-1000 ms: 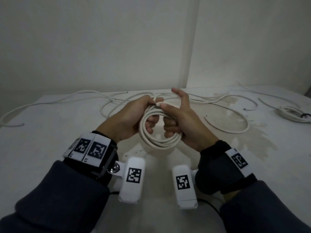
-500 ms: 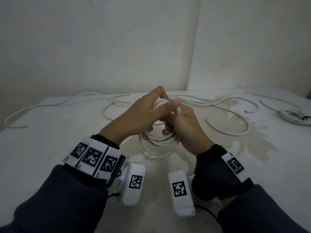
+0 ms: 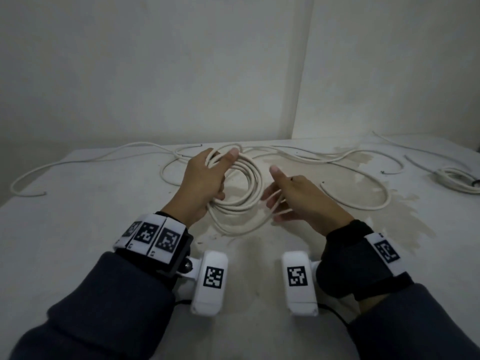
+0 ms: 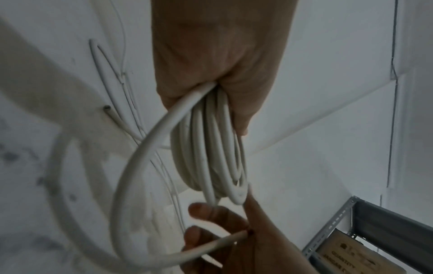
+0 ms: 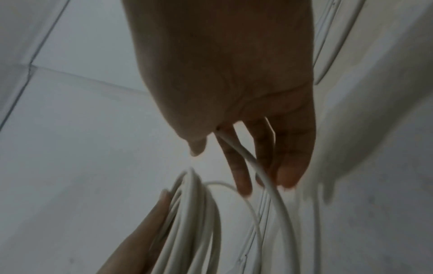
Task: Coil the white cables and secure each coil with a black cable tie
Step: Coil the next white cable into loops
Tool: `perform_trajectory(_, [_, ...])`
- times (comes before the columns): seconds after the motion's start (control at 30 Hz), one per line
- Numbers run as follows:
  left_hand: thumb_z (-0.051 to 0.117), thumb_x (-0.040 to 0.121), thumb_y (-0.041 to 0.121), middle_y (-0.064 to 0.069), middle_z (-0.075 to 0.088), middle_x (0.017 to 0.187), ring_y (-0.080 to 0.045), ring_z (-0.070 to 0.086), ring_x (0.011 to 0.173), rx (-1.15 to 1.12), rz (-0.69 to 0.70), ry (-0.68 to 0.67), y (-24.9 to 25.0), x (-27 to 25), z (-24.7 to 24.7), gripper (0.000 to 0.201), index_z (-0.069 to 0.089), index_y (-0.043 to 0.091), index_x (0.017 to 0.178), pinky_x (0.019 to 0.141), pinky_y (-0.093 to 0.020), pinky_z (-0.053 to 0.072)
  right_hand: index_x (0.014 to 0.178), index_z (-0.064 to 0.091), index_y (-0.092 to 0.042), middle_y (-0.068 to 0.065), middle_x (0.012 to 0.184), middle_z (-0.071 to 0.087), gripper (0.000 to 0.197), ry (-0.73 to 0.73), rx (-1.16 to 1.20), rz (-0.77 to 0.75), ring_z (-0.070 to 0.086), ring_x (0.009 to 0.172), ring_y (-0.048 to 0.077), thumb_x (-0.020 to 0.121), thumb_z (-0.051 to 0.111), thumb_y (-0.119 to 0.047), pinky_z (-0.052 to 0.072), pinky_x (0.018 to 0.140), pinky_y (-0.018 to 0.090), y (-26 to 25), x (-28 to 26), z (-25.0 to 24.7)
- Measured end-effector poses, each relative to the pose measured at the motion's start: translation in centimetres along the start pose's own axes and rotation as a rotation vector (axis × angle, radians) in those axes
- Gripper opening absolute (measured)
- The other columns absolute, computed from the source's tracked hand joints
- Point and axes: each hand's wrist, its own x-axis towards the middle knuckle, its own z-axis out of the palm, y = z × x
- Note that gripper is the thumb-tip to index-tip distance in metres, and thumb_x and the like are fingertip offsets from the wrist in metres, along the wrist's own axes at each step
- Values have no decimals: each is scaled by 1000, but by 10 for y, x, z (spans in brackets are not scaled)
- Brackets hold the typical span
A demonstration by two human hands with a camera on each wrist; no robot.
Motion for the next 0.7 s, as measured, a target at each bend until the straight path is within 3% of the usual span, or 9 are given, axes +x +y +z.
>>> perform_trajectory(0.07, [63, 90, 34, 11, 30, 41, -8, 26, 34, -32, -5, 45, -1, 2, -2, 28, 50, 11, 82, 36, -16, 26, 84, 68, -3, 12, 76, 63, 49, -72, 25, 79, 61, 64, 21, 91, 55, -50, 58, 61, 31, 3, 1, -7])
perform_trajectory(0.13, [64, 90, 33, 11, 30, 39, -7, 26, 33, -66, -14, 90, -1, 4, -3, 28, 48, 13, 77, 36, -15, 26, 77, 65, -4, 12, 73, 62, 24, -129, 99, 77, 61, 60, 16, 85, 71, -25, 55, 57, 24, 5, 1, -11])
perform_trajectory(0.17, [64, 90, 33, 11, 30, 39, -7, 27, 33, -68, -11, 102, -1, 4, -3, 28, 49, 13, 77, 36, -15, 27, 72, 63, -5, 12, 72, 63, 15, -132, 160, 50, 63, 62, 15, 82, 73, -9, 54, 57, 21, 5, 1, -13])
perform_trajectory(0.23, [65, 89, 35, 11, 32, 41, -8, 29, 35, -23, 9, 97, -1, 4, -5, 28, 52, 13, 76, 36, -16, 28, 68, 62, -4, 11, 70, 68, 18, -84, 301, -31, 67, 69, 15, 79, 67, 10, 54, 60, 18, 7, 2, -16])
perform_trajectory(0.33, [63, 90, 36, 11, 33, 42, -9, 29, 36, 47, 36, -60, 2, 0, -4, 30, 56, 7, 85, 36, -17, 27, 77, 63, -6, 7, 69, 67, 13, 138, 406, -129, 65, 64, 14, 79, 73, 2, 58, 67, 23, 5, 4, -20])
perform_trajectory(0.4, [62, 90, 36, 12, 35, 41, -8, 30, 36, 129, 60, -188, 7, -5, 0, 29, 54, 10, 81, 37, -17, 27, 80, 58, -8, 9, 68, 68, 20, 196, 448, -193, 66, 60, 16, 76, 77, -3, 59, 67, 28, 2, 3, -16])
perform_trajectory(0.57, [66, 85, 41, 15, 44, 41, -3, 37, 37, 333, 122, -312, 19, -14, 4, 25, 59, 18, 78, 39, -20, 31, 77, 69, -8, -1, 60, 70, 8, 195, 360, -403, 64, 50, 9, 76, 77, -5, 54, 54, 21, -4, -4, -3])
perform_trajectory(0.63, [69, 80, 47, 15, 48, 50, -2, 40, 38, 382, 115, -312, 21, -15, 2, 34, 56, 16, 88, 38, -20, 33, 77, 73, -10, -3, 59, 69, 6, 173, 320, -475, 58, 47, 7, 81, 72, -5, 47, 48, 18, -5, -4, 0])
perform_trajectory(0.7, [70, 78, 48, 11, 51, 62, 0, 43, 38, 411, 129, -295, 22, -17, 3, 42, 52, 20, 103, 37, -19, 34, 83, 75, -11, 1, 68, 72, 11, 114, 299, -502, 61, 57, 12, 85, 67, -4, 49, 53, 21, -5, -4, 3])
